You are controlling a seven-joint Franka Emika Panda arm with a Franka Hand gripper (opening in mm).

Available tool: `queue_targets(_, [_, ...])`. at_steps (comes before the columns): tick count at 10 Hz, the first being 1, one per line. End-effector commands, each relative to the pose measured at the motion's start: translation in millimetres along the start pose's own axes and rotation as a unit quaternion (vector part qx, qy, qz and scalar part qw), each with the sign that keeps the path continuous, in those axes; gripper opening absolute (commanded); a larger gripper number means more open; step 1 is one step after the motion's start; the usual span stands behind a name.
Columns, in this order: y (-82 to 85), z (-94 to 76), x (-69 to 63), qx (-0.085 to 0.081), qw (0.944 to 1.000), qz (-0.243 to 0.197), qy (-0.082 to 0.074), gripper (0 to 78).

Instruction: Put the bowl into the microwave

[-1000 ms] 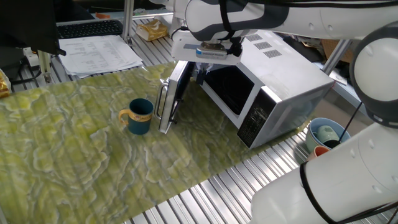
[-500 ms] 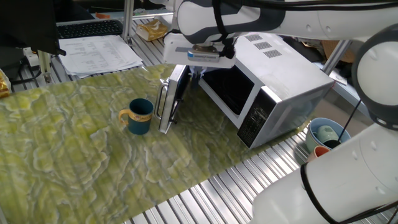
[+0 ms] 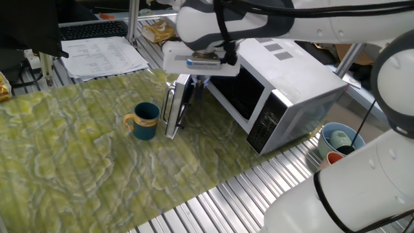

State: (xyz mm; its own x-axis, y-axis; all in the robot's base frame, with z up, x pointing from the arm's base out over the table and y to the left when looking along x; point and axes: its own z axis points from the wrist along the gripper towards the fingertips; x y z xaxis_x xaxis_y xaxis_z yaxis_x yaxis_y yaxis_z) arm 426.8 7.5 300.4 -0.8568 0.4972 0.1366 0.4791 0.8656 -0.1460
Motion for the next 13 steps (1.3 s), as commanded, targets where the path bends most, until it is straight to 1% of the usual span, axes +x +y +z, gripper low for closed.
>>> queue_targets(1, [6.7,-8.8,13.7,0.008,0.9997,0.015,0.017,1.2])
queue_targets(2, [22.6,-11.2,23.0,0.005,0.9993,0.032,0.021,1.2])
queue_targets(3, [32.1,-11.5,28.5,0.004,0.9990,0.040,0.023,1.2])
queue_targets(4, [42.4,-9.4,33.8,-0.003,0.9984,0.050,0.026,1.2])
queue_targets(5, [51.5,-6.6,38.4,-0.006,0.9981,0.056,0.024,1.2])
queue_targets(6, [60.3,-4.0,42.5,-0.019,0.9976,0.063,0.021,1.2])
queue_targets(7, [66.7,-1.6,44.0,-0.040,0.9967,0.069,0.015,1.2])
queue_targets(8, [73.5,3.3,43.4,-0.063,0.9951,0.076,0.012,1.2])
queue_targets(9, [80.7,7.8,40.8,-0.065,0.9947,0.079,0.008,1.2])
queue_targets(11, [93.6,9.1,33.0,-0.068,0.9935,0.092,0.004,1.2])
queue_targets(12, [93.6,9.1,33.0,-0.068,0.9935,0.092,0.004,1.2])
queue_targets(13, [101.3,10.5,25.6,-0.070,0.9927,0.098,0.000,1.2])
